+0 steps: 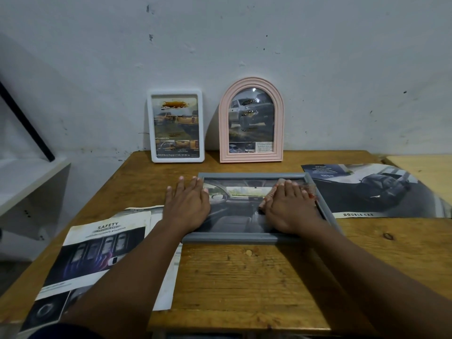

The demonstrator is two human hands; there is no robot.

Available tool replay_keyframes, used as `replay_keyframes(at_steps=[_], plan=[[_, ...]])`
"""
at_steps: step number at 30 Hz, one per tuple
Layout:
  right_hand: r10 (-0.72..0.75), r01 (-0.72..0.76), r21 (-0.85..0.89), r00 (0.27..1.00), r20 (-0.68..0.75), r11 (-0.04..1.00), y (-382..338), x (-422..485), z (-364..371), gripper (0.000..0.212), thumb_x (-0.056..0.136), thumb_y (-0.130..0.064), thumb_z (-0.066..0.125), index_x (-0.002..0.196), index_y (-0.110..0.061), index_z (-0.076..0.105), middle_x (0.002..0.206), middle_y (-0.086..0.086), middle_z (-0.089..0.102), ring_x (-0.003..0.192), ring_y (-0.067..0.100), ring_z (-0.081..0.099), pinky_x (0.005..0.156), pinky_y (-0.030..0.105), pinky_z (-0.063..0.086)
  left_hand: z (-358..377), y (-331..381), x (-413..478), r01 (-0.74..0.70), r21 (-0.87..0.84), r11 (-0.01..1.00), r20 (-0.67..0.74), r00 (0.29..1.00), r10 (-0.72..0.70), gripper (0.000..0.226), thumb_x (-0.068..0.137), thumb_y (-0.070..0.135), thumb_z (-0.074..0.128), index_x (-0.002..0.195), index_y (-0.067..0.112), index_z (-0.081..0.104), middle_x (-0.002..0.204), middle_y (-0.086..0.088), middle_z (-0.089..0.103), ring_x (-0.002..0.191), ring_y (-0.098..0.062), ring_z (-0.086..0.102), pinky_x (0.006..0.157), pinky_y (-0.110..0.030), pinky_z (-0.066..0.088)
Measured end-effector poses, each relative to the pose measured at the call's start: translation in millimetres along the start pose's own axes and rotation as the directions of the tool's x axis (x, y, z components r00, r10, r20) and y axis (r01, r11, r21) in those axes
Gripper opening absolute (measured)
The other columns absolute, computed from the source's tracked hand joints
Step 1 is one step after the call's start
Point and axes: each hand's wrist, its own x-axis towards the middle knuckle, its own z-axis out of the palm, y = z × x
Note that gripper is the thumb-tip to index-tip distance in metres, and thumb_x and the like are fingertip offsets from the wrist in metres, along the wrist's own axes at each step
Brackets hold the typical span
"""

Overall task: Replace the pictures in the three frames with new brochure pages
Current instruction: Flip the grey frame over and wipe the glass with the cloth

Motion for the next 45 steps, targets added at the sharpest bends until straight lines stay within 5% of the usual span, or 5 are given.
replay_keyframes(at_steps=[9, 14, 28, 41, 45], plan=[[-0.119, 0.132, 0.240, 0.991, -0.069, 0.962, -54, 15, -4, 0.064, 0.102, -0.047, 0.025, 0.152, -0.007, 0.027, 0.161, 0.015, 0.022, 0.149, 0.030, 0.018, 0.121, 0.049, 0.017, -10, -1, 1, 0.001, -0.092, 0.996, 0.045, 0.999, 0.003, 0.057, 0.109, 0.045, 0.013, 0.161, 0.022, 0.021, 0.169, 0.001, 0.014, 0.156, -0.021, -0.003, 0.123, -0.047, -0.005], [-0.058, 0.059, 0.038, 0.998, -0.020, 0.998, -72, 12, 10, 0.076, 0.101, -0.054, 0.011, 0.157, -0.003, -0.003, 0.164, 0.020, -0.009, 0.151, 0.034, -0.012, 0.122, 0.048, -0.005, -19, -19, 12, -0.026, -0.076, 0.997, 0.015, 1.000, 0.027, 0.056, 0.109, 0.044, 0.013, 0.162, 0.026, 0.014, 0.170, 0.003, 0.009, 0.156, -0.020, -0.006, 0.125, -0.045, -0.004], [-0.638, 0.641, -0.016, 0.766, 0.074, 0.768, -58, 15, 2, 0.058, 0.106, -0.045, 0.018, 0.159, -0.028, -0.001, 0.166, -0.006, -0.006, 0.151, 0.010, -0.010, 0.116, 0.029, -0.013, -10, -26, 17, -0.104, 0.160, 0.982, 0.020, 0.995, 0.102, 0.057, 0.107, 0.048, 0.008, 0.162, 0.034, 0.008, 0.169, 0.005, 0.012, 0.156, -0.025, -0.006, 0.124, -0.052, -0.005], [0.022, -0.019, -0.049, 0.997, 0.071, 0.999, -8, -33, 1, 0.076, 0.102, -0.052, 0.009, 0.155, -0.003, -0.012, 0.163, 0.021, -0.015, 0.150, 0.035, -0.015, 0.122, 0.049, -0.006, -8, -11, 11, -0.043, 0.205, 0.978, 0.020, 0.999, 0.040, 0.062, 0.103, 0.056, 0.001, 0.161, 0.036, 0.012, 0.169, 0.001, 0.018, 0.156, -0.031, -0.004, 0.121, -0.056, -0.008], [-0.126, 0.129, -0.035, 0.988, 0.087, 0.991, -69, -32, 12, 0.078, 0.100, -0.055, 0.013, 0.155, -0.005, -0.012, 0.162, 0.021, -0.015, 0.149, 0.037, -0.017, 0.122, 0.053, -0.005, -8, -13, 11, -0.029, 0.172, 0.985, 0.022, 0.999, 0.026, 0.061, 0.104, 0.056, 0.002, 0.161, 0.037, 0.013, 0.169, 0.001, 0.018, 0.156, -0.030, -0.005, 0.121, -0.056, -0.008]])
